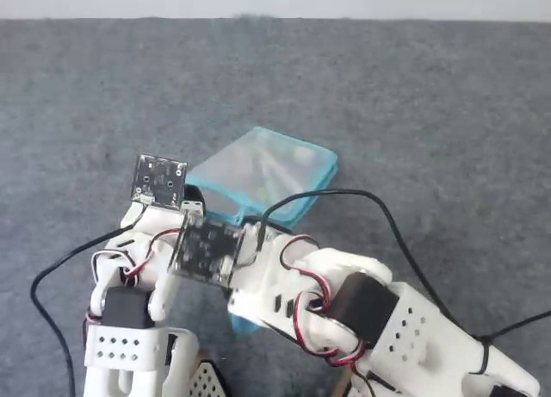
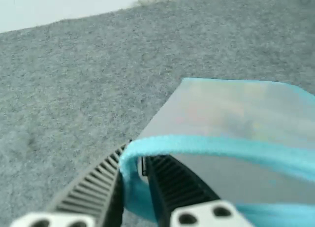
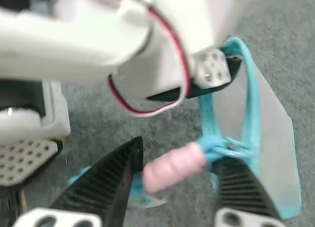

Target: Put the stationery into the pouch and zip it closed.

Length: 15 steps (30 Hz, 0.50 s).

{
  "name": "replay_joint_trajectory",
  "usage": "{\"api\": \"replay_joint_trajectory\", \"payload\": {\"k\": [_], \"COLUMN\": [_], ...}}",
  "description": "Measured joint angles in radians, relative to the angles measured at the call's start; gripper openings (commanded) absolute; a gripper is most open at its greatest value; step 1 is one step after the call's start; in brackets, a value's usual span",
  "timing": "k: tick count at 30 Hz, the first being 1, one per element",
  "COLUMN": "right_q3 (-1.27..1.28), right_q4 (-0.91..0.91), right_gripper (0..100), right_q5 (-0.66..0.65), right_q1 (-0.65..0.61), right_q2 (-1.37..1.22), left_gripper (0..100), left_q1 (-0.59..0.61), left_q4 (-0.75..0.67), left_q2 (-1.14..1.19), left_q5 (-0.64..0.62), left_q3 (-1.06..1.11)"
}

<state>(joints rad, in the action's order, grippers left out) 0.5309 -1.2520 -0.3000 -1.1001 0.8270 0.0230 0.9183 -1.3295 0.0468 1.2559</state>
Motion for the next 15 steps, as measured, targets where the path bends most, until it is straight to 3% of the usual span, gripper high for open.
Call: {"api": "replay_joint_trajectory", "payload": {"k": [7, 15], "right_q3": [-0.018, 0.003], "right_q4": [-0.123, -0.137], "right_gripper": [54.8, 54.8], "right_q5": [-0.064, -0.084], "right_q1": [0.063, 0.198], "right_q2": [0.014, 0.273], "left_gripper": [1, 1], "left_q1": [0.000, 0.000], "left_q4": [0.000, 0.000], "left_q2": [0.009, 0.009], "left_q5": [0.002, 0.002], "left_q3": [0.002, 0.003]}}
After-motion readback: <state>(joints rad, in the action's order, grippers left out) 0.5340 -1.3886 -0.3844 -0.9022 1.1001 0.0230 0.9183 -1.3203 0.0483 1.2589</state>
